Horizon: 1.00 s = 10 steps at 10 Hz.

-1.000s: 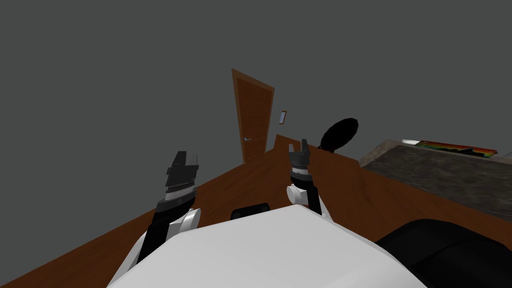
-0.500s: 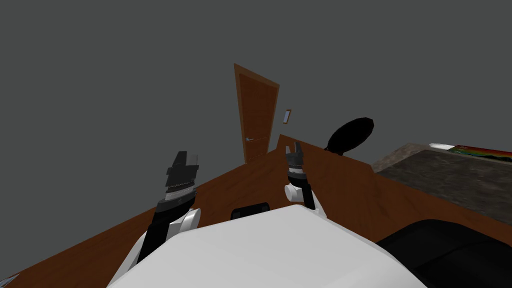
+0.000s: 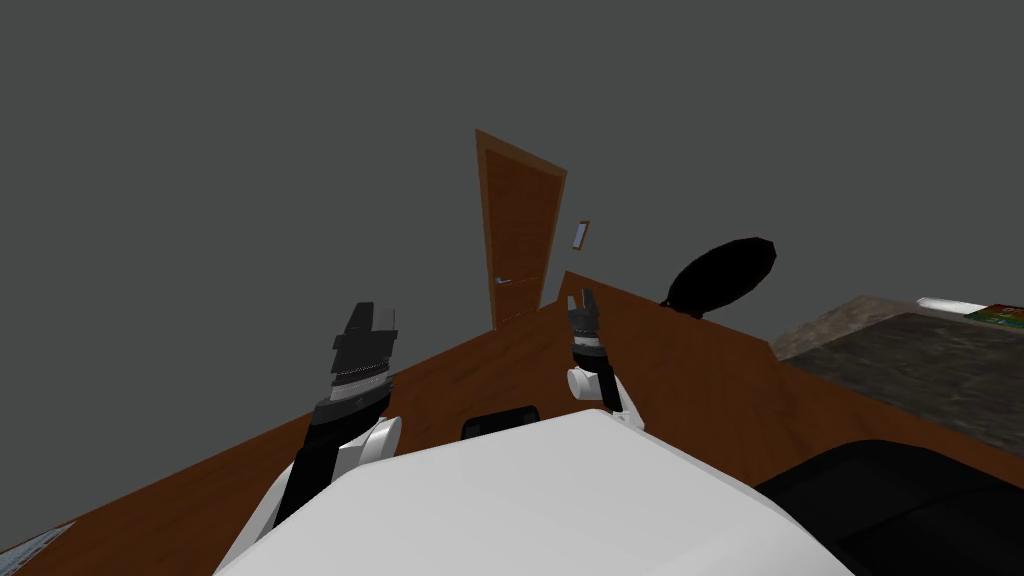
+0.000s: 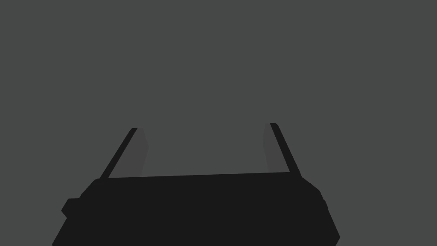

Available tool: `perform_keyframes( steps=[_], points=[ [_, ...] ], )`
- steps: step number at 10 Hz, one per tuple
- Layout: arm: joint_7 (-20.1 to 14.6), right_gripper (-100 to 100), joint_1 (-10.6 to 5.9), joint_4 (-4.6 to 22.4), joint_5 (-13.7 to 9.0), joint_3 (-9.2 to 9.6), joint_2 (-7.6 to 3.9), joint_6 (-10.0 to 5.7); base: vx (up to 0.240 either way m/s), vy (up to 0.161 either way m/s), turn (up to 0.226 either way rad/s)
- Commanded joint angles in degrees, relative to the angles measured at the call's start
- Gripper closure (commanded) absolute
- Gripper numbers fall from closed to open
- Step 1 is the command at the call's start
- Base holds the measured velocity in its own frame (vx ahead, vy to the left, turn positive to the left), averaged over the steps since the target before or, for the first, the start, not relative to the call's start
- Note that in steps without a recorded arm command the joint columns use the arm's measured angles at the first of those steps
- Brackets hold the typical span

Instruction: Pull the door open

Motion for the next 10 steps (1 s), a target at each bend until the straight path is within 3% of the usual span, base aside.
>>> perform_keyframes(
  steps=[1,4,5,10],
  points=[
    [-0.1,-100,-0.76,2.1,0.0,-0.18,-0.29,-0.31,0.076,-0.024,0.087],
    [-0.4,-100,-2.50,6.5,0.0,-0.67,-0.87,-1.07,0.094,-0.018,0.104],
    [-0.4,-100,-2.50,6.5,0.0,-0.67,-0.87,-1.07,0.062,-0.024,0.032],
    [-0.8,-100,-5.63,14.7,0.0,-1.57,-1.78,-2.44,0.076,-0.029,0.100]
  ],
)
